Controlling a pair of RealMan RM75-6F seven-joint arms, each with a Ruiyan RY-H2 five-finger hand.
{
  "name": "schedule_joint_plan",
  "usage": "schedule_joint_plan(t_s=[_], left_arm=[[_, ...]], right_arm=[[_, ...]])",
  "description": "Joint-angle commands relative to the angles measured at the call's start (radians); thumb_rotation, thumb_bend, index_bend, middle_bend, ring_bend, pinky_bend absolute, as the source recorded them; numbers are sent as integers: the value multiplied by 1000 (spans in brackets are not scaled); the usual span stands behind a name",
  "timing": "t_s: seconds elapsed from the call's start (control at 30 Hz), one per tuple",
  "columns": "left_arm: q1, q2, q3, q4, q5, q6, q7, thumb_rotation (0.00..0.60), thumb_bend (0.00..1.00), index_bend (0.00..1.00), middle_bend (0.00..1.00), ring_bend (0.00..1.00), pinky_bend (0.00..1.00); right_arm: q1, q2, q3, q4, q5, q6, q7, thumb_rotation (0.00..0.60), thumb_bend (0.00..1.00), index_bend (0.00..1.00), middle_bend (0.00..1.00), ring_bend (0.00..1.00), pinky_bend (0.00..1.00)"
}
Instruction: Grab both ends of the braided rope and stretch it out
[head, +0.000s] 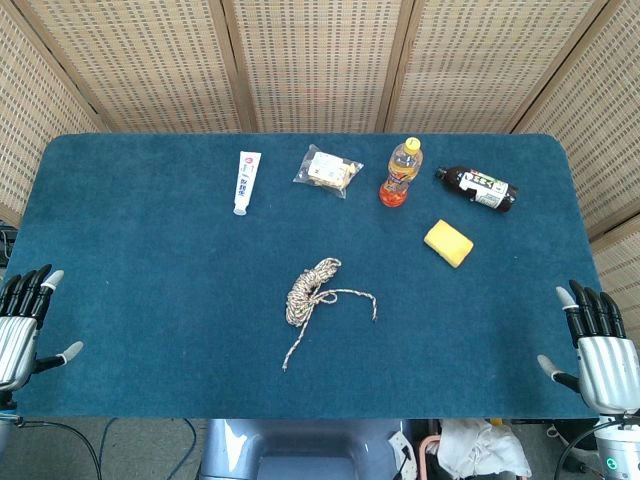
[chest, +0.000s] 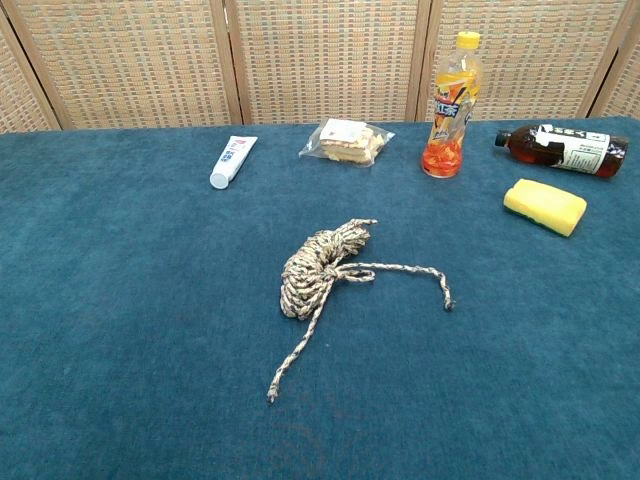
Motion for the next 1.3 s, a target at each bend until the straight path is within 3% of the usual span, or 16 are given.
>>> schedule_joint_plan(t_s=[0.03, 0.23, 0.4, 0.6, 0.93, 1.3], left_arm=[[0, -1, 1, -3, -2, -2, 9, 600, 0, 0, 0, 0, 0], [1, -4, -2, -11, -5, 1, 19, 600, 0, 0, 0, 0, 0], [1, -7, -2, -24, 5, 10, 44, 600, 0, 0, 0, 0, 0], [3, -11, -3, -35, 0, 11, 70, 600, 0, 0, 0, 0, 0], [-14, -33, -23, -35, -59, -31, 130, 600, 0, 0, 0, 0, 0], [-37, -58, -36, -25, -108, -75, 179, 600, 0, 0, 0, 0, 0]], right_arm=[[-1, 1, 0, -1, 0, 0, 1, 600, 0, 0, 0, 0, 0], [4, 5, -8, -11, -13, -12, 4, 600, 0, 0, 0, 0, 0], [69, 12, -20, -35, -69, -103, -49, 600, 0, 2, 0, 0, 0], [237, -27, 4, -17, -216, -245, -114, 600, 0, 174, 0, 0, 0], [539, -221, 27, 178, -365, -474, -49, 600, 151, 383, 0, 0, 0], [710, -400, -2, 424, -431, -569, -69, 600, 238, 395, 0, 0, 0]])
